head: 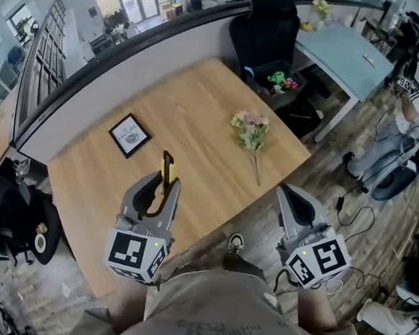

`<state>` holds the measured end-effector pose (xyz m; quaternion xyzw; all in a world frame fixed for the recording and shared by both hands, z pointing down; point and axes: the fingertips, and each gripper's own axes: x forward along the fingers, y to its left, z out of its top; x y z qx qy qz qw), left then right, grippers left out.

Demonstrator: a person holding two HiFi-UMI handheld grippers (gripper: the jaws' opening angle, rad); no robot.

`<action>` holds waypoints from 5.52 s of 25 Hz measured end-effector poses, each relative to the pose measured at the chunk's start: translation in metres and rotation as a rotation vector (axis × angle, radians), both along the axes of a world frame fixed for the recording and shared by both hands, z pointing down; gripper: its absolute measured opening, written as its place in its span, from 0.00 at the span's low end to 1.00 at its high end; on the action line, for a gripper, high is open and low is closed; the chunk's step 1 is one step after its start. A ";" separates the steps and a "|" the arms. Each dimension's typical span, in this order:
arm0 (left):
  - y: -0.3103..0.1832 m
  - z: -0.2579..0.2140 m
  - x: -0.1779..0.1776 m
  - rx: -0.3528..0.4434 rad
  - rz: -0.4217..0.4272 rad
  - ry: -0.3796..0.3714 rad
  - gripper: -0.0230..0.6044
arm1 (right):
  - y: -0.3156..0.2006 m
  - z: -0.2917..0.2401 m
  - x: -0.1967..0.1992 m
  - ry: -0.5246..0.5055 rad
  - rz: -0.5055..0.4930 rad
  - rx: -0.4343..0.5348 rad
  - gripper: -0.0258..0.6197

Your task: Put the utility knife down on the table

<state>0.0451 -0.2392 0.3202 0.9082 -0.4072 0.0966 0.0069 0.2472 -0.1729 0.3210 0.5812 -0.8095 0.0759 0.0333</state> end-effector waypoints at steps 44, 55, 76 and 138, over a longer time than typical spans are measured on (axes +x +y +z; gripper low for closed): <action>-0.150 0.070 0.019 -0.111 -0.054 -0.349 0.21 | -0.134 0.039 -0.003 -0.019 -0.168 -0.105 0.06; -0.216 0.182 0.017 -0.249 0.008 -0.517 0.21 | -0.175 0.079 -0.043 -0.057 -0.220 -0.206 0.06; -0.243 0.408 -0.010 -0.630 0.062 -0.656 0.22 | -0.207 0.204 -0.062 -0.020 -0.224 -0.431 0.06; -0.036 0.011 -0.036 -0.029 -0.103 -0.041 0.04 | -0.080 -0.030 -0.072 0.014 -0.275 0.038 0.05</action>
